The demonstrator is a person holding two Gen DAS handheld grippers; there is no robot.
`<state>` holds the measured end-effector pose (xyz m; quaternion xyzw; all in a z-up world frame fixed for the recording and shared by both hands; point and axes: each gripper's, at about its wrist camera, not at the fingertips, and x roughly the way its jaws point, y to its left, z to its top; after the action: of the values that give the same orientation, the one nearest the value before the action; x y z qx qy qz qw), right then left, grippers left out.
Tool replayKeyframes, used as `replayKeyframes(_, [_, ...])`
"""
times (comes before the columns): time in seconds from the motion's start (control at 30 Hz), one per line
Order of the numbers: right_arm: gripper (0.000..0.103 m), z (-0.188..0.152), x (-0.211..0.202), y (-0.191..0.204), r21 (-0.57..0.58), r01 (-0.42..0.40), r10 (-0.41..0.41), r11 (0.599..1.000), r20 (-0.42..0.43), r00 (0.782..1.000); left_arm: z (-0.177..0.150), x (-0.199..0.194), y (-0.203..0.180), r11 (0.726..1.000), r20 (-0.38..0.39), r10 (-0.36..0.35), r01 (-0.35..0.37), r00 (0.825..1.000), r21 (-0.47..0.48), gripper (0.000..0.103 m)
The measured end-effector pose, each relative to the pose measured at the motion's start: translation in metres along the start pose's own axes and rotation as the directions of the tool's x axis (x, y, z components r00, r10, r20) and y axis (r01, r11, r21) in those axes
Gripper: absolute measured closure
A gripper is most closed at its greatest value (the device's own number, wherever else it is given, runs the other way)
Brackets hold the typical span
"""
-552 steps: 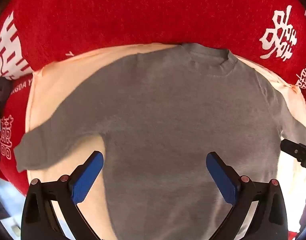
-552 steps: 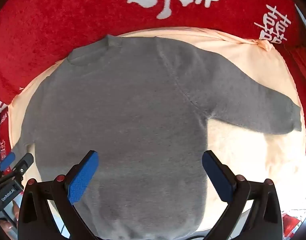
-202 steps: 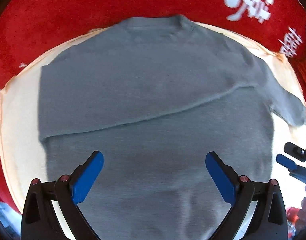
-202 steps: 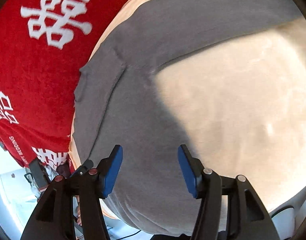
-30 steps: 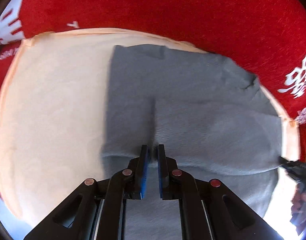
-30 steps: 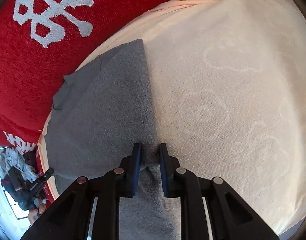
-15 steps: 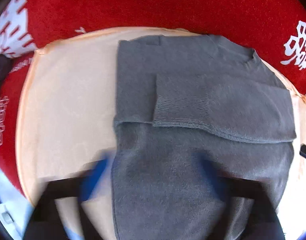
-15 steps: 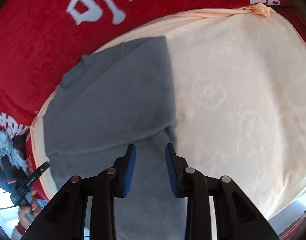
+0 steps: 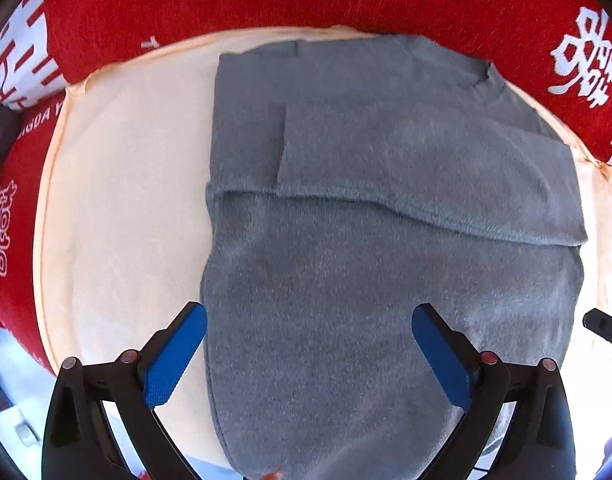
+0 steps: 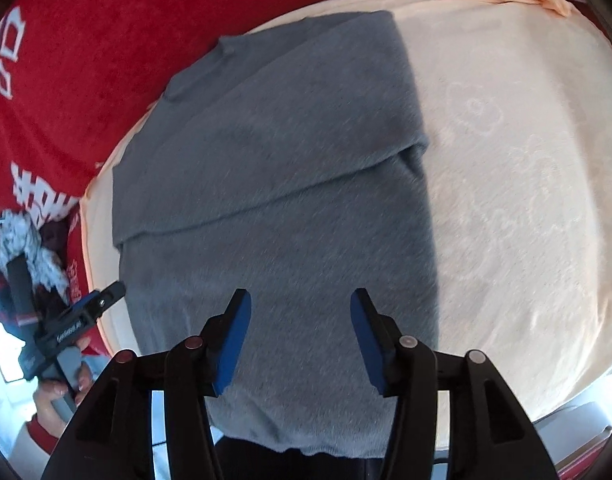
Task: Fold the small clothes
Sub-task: 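Open both grippers and lift them above the folded sweater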
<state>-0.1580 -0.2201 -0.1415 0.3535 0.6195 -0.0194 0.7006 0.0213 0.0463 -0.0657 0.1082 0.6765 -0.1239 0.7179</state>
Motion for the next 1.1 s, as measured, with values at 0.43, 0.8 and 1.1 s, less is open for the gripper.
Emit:
replayKeyframes(0.43, [0.047,0.000,0.009,-0.009,-0.084,-0.048,0.041,0.995,-0.082,0.996,-0.027,0.004,-0.018,0.998,-0.029,0.024,-0.025,0.999,-0.053,0.000])
replayKeyframes(0.8, [0.046,-0.012,0.013,-0.023,-0.071,-0.099,0.093,0.992,-0.089,0.992,-0.075,0.002,-0.023,0.997,-0.047,0.030,-0.033,0.998,-0.073,0.000])
replayKeyframes(1.1, [0.046,-0.065,0.018,-0.031,-0.051,-0.080,0.075,0.995,-0.099,0.992,-0.130,0.002,0.010,0.996,-0.031,-0.030,0.027,0.999,-0.080,0.000])
